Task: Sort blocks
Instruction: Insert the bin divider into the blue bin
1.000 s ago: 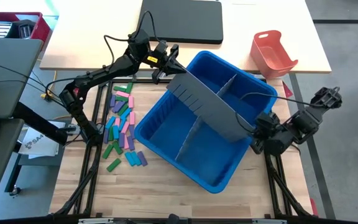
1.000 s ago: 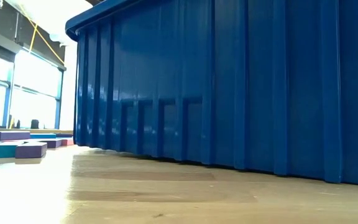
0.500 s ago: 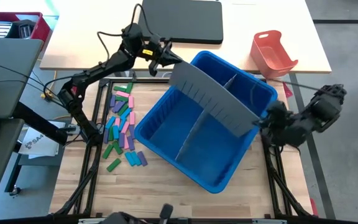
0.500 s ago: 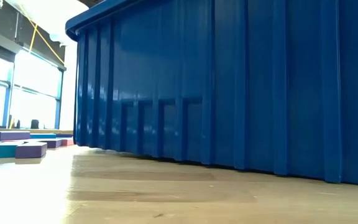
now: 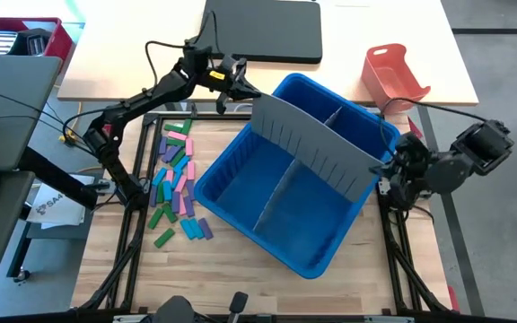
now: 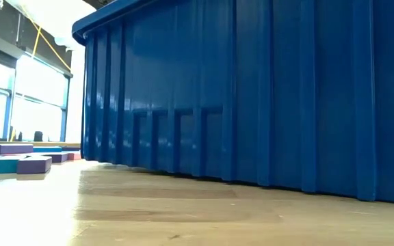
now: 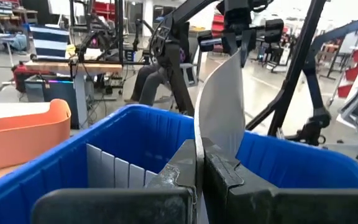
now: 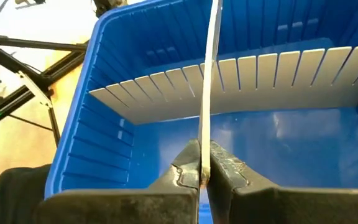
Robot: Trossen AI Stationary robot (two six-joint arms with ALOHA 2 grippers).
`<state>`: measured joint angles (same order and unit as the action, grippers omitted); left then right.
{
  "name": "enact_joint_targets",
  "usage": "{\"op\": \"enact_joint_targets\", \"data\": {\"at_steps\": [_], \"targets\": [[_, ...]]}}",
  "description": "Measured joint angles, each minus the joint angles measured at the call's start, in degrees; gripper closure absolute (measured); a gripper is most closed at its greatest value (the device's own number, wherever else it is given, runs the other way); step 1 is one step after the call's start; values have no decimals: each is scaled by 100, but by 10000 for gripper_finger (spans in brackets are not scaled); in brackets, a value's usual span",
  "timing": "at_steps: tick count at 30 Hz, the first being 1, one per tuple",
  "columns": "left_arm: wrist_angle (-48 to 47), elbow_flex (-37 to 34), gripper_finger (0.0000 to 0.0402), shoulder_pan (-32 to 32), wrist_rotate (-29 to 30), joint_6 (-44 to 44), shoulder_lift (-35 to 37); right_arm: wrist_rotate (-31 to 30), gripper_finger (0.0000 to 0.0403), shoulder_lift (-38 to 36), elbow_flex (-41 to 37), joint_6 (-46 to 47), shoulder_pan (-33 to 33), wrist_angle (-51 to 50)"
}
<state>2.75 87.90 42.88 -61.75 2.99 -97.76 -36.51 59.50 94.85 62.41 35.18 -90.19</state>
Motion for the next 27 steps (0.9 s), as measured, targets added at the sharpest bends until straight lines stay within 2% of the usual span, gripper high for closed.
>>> {"op": "enact_joint_targets", "data": {"at_steps": [5,12,27], "targets": [[-53,0,401,111,-221,117,11,71,402,228,-2,53,-2,25],[-764,9,401,115,-804,1060,22,431,402,459,-7,-98,-2,58],[-1010,-2,401,149,-731,1618,262,170,402,386,-7,-400,-4,6]]}}
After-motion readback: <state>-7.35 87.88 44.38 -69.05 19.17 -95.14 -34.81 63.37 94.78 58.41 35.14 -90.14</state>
